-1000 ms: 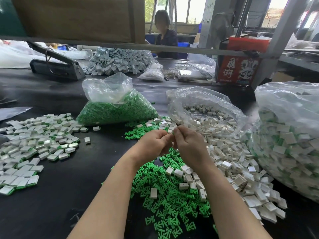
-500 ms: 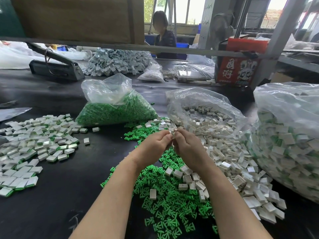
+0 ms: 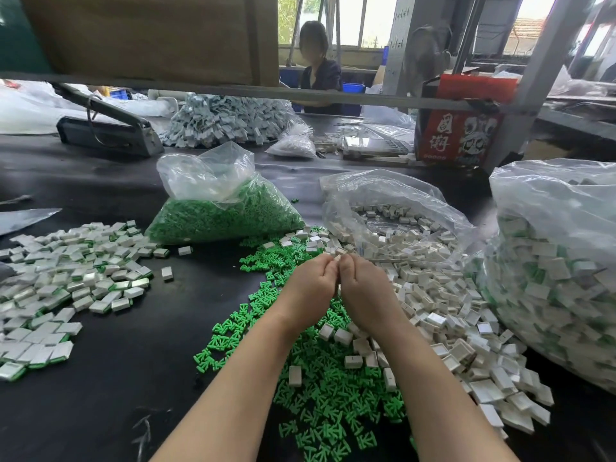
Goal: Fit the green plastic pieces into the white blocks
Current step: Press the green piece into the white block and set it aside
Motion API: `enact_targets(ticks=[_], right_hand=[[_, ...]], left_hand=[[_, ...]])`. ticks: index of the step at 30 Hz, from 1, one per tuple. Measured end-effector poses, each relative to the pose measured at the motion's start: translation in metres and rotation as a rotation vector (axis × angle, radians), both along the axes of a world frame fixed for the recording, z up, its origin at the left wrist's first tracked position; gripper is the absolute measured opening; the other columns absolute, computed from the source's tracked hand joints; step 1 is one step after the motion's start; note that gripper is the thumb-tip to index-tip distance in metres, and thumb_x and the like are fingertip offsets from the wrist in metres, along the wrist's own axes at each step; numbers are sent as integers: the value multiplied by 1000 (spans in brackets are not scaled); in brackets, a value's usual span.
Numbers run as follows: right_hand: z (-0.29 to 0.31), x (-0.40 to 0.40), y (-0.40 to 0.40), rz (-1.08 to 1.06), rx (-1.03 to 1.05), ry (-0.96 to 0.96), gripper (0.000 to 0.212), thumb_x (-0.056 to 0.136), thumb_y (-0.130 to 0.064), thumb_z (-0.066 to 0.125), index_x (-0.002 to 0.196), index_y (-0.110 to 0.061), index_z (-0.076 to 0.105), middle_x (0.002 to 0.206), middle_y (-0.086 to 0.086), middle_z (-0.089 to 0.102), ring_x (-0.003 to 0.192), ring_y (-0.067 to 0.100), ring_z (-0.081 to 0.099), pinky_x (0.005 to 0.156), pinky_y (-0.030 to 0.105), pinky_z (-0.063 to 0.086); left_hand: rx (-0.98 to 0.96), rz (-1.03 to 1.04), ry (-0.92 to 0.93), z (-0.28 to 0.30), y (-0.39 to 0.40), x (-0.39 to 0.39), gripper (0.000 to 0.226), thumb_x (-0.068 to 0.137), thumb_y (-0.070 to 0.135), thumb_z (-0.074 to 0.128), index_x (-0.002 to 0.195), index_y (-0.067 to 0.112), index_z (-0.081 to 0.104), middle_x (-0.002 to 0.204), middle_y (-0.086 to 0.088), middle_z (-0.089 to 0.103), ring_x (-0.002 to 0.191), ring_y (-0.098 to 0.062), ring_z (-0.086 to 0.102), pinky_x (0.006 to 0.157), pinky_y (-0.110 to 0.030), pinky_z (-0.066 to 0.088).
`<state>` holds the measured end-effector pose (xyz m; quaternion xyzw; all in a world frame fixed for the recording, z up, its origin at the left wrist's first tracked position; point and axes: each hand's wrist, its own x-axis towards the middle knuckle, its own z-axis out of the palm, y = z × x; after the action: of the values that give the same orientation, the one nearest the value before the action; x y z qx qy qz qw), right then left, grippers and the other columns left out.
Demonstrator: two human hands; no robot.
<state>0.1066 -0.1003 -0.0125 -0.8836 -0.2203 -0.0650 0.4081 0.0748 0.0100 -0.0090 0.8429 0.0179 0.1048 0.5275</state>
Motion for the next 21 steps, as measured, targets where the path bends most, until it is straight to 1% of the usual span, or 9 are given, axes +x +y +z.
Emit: enact_targets(ticks=[2, 3, 5, 7, 10, 13, 17, 19, 21], right_hand=[[-3, 1, 0, -19, 12, -3, 31, 105, -28, 30, 83, -24, 52, 72, -9, 55, 68, 8, 51, 60, 31, 34], [-3, 2, 0, -25, 12, -3, 30, 104, -28, 30, 82, -25, 50, 71, -12, 53, 67, 4, 49, 58, 27, 33], [-5, 2, -1, -33, 1, 2, 31, 104, -27, 30, 80, -26, 50, 71, -13, 51, 66, 4, 48, 58, 22, 33], [-6, 2, -1, -44, -11, 7, 33, 104, -27, 30, 84, -22, 55, 74, -9, 55, 68, 11, 50, 59, 29, 34], [-7, 2, -1, -56, -27, -2, 37, 104, -28, 30, 98, -13, 63, 85, 2, 63, 76, 18, 53, 68, 32, 37], [-9, 2, 0, -54, -63, -14, 39, 105, -31, 27, 98, -13, 62, 88, 5, 66, 80, 22, 58, 72, 35, 42], [-13, 4, 0, -66, -106, -1, 42, 105, -34, 26, 106, -11, 62, 98, 11, 69, 90, 29, 62, 81, 41, 48], [-15, 4, 1, -68, -126, -6, 42, 104, -34, 25, 106, -12, 61, 97, 11, 69, 90, 29, 63, 81, 43, 49], [-15, 4, 2, -67, -155, -23, 42, 104, -35, 25, 106, -12, 60, 97, 11, 68, 90, 29, 62, 81, 43, 49]], left_hand=[[-12, 32, -4, -1, -5, 1, 26, 103, 21, 40, 98, 11, 64, 95, -6, 68, 92, -25, 63, 86, -43, 50], [-13, 46, -7, -3, -7, 2, 27, 103, 20, 40, 101, 9, 64, 98, -9, 68, 94, -27, 63, 88, -44, 50], [-2, 68, -8, -6, -10, 3, 26, 103, 20, 40, 104, 9, 64, 101, -9, 68, 95, -26, 62, 89, -41, 49], [-2, 89, -4, -9, -12, 4, 25, 103, 19, 40, 103, 11, 64, 101, -9, 68, 94, -25, 62, 86, -37, 49], [-46, 93, 7, -12, -12, 6, 23, 104, 18, 40, 99, 15, 63, 95, -4, 66, 89, -21, 60, 79, -32, 46], [-108, 90, 9, -16, -12, 6, 25, 104, 17, 40, 102, 11, 64, 99, -6, 68, 92, -21, 61, 85, -32, 48], [-164, 89, -2, -24, -15, 5, 27, 105, 17, 40, 110, 10, 64, 106, -6, 69, 100, -19, 63, 90, -30, 49], [-194, 80, -6, -26, -14, 4, 27, 105, 17, 39, 113, 12, 64, 107, -2, 68, 101, -13, 63, 89, -21, 48], [-216, 79, -6, -27, -13, 4, 26, 105, 17, 39, 113, 14, 63, 103, 4, 66, 97, -4, 61, 79, -6, 45]])
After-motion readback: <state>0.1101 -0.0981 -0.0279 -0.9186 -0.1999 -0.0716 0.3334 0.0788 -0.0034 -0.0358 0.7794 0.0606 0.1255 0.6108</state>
